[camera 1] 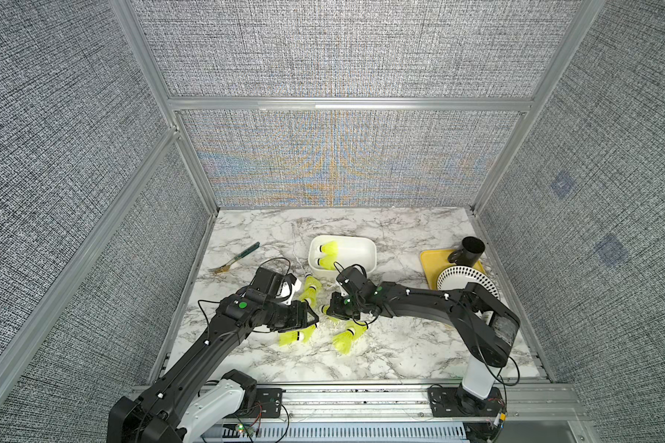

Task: Put the shuttlecocks into the storage box
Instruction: Pick up the shuttlecock at the center of the board.

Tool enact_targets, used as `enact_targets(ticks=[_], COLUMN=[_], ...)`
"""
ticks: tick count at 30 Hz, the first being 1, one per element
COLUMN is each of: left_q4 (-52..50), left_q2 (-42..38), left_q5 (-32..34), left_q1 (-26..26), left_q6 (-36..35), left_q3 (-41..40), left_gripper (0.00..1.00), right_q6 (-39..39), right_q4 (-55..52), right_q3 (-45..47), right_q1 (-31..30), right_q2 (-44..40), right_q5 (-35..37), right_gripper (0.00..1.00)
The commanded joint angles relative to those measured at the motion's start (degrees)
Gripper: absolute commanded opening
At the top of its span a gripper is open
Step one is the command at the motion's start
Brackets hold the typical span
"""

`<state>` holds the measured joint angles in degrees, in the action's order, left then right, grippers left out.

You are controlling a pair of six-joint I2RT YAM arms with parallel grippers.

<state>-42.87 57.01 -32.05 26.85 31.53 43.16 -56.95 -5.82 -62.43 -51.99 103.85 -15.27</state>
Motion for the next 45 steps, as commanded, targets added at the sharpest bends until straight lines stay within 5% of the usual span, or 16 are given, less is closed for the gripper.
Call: enact_targets(ticks=[1, 45], left_q4=[1.62, 13.98], left_q2=[0.12, 4.85], left_q5=[0.03, 0.09], left_q1=[-0.04, 1.08], left_q6=[-0.17, 3.56], left_q3=[-0.13, 2.15], left_gripper=[0.63, 0.62], right_q6=[0.21, 12.44], right_q4=[-0.54, -12.88], right_q3=[-0.61, -3.07], right_q1=[0.13, 4.48], right_q2=[0.14, -11.36], right_q5=[0.59, 0.57], right_gripper=[0.04, 0.0])
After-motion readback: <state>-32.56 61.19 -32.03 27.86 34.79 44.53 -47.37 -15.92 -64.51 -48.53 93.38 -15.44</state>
